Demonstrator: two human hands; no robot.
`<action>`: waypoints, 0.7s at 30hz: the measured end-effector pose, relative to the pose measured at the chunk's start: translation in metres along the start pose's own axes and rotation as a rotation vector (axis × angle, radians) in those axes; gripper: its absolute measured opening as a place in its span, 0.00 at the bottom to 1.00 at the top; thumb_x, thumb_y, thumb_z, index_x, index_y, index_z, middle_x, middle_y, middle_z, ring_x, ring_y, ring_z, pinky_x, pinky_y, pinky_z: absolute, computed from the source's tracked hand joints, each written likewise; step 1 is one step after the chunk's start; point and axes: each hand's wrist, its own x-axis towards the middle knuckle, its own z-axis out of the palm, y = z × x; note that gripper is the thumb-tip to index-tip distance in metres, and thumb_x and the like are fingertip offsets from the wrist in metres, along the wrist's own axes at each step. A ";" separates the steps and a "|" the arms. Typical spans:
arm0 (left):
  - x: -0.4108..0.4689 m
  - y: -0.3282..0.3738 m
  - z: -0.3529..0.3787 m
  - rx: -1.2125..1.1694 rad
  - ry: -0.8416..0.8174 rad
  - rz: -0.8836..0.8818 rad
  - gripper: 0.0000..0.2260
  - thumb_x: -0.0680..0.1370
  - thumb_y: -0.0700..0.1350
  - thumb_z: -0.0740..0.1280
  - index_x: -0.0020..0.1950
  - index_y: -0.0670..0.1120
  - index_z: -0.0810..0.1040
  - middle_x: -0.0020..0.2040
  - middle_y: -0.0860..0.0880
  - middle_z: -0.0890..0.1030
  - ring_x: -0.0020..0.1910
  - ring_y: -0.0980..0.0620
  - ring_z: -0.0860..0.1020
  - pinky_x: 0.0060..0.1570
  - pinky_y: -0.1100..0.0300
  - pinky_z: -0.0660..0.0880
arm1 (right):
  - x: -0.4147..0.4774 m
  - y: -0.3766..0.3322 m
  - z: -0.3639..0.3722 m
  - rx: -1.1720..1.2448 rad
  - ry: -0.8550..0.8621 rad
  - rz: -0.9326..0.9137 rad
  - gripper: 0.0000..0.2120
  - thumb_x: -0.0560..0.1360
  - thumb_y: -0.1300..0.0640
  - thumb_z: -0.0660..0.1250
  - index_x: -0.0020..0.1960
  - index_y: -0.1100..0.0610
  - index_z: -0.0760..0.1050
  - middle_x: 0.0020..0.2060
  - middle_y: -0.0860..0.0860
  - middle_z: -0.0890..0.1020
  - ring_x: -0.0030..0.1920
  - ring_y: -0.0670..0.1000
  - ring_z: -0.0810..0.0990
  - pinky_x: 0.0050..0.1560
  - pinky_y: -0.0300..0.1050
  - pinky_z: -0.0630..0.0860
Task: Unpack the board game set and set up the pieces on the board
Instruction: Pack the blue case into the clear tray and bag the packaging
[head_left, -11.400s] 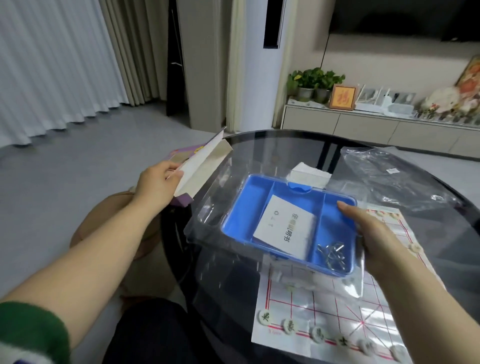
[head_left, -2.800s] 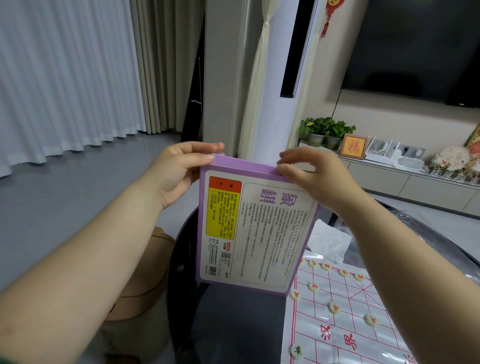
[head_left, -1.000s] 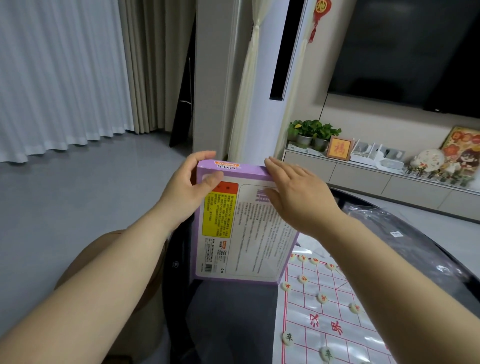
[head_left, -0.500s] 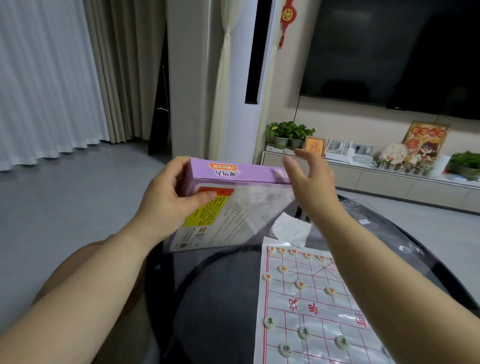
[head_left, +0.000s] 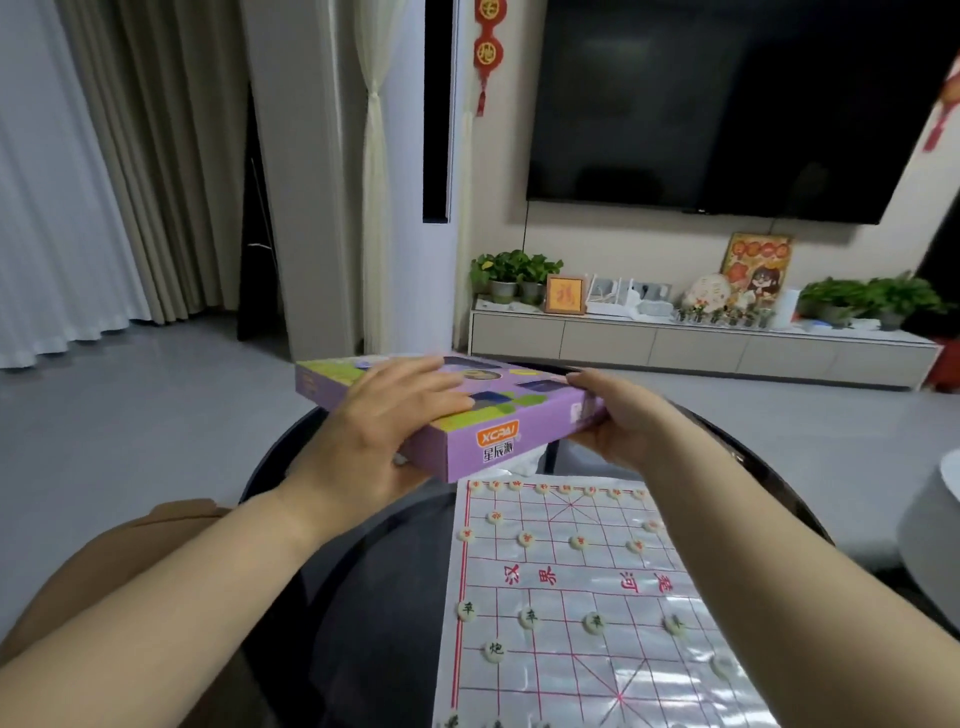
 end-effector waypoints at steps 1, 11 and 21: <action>0.003 0.001 0.004 0.010 -0.030 -0.074 0.25 0.68 0.55 0.66 0.63 0.51 0.68 0.65 0.48 0.71 0.66 0.48 0.64 0.64 0.47 0.65 | 0.001 0.001 -0.008 0.037 0.017 -0.021 0.08 0.75 0.62 0.62 0.38 0.61 0.70 0.32 0.56 0.76 0.20 0.47 0.78 0.21 0.38 0.76; 0.057 0.036 0.082 -1.320 0.033 -1.232 0.16 0.78 0.45 0.59 0.66 0.45 0.67 0.48 0.46 0.79 0.35 0.51 0.81 0.30 0.60 0.79 | 0.003 0.016 -0.113 0.231 0.131 -0.242 0.04 0.75 0.63 0.63 0.41 0.62 0.73 0.22 0.49 0.80 0.24 0.43 0.79 0.26 0.36 0.77; 0.117 0.069 0.232 -0.868 -0.290 -1.154 0.16 0.81 0.47 0.55 0.65 0.42 0.70 0.60 0.44 0.76 0.52 0.48 0.76 0.49 0.59 0.72 | 0.029 0.037 -0.255 0.382 0.388 -0.353 0.02 0.74 0.62 0.65 0.44 0.61 0.74 0.26 0.48 0.82 0.30 0.46 0.80 0.28 0.34 0.76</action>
